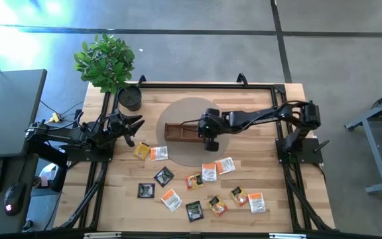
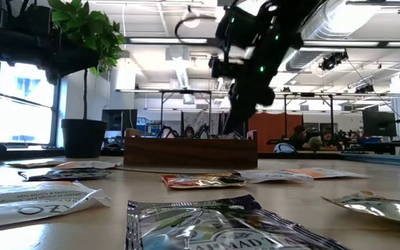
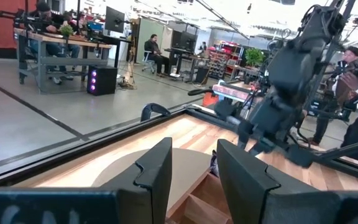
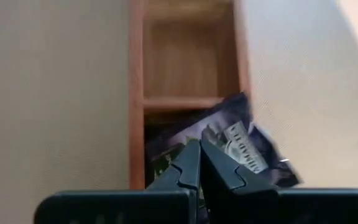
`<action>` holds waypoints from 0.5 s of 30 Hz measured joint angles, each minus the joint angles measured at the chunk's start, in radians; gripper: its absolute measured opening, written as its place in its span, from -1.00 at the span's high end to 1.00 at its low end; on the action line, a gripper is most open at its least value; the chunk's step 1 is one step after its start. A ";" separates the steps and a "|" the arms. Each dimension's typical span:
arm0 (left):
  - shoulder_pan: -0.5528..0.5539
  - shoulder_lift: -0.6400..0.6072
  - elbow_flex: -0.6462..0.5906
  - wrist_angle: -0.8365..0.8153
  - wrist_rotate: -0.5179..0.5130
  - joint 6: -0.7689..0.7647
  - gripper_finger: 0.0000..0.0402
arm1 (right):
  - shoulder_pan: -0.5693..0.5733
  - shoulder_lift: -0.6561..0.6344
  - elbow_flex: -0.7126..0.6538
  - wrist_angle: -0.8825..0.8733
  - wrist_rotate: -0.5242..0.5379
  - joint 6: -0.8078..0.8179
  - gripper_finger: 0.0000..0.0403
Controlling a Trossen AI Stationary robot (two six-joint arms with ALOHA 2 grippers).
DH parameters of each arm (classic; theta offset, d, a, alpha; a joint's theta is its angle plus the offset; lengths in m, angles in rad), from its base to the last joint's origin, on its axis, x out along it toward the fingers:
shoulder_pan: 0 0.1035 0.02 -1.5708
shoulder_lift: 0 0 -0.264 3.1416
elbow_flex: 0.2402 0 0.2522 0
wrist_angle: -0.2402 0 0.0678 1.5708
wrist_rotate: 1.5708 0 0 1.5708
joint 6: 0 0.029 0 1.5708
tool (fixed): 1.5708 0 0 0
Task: Pick & Place Tea
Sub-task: Put the purple tea bag into the right section of the wooden organizer
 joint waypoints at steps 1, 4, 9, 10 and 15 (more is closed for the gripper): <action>0.000 0.000 0.000 0.000 0.000 0.000 0.37 | -0.002 0.018 -0.001 0.000 0.000 -0.002 0.99; 0.000 0.000 0.000 0.000 0.000 0.001 0.37 | -0.005 0.062 0.000 0.010 -0.010 -0.014 0.99; 0.000 0.000 0.000 0.000 0.000 0.001 0.37 | -0.005 0.068 0.001 -0.004 -0.008 -0.037 0.99; 0.000 0.000 0.000 0.000 -0.001 0.001 0.37 | -0.005 0.062 0.001 -0.010 -0.013 -0.040 0.99; 0.000 0.000 0.000 0.000 -0.002 0.001 0.37 | -0.005 0.023 -0.001 -0.036 -0.096 -0.056 1.00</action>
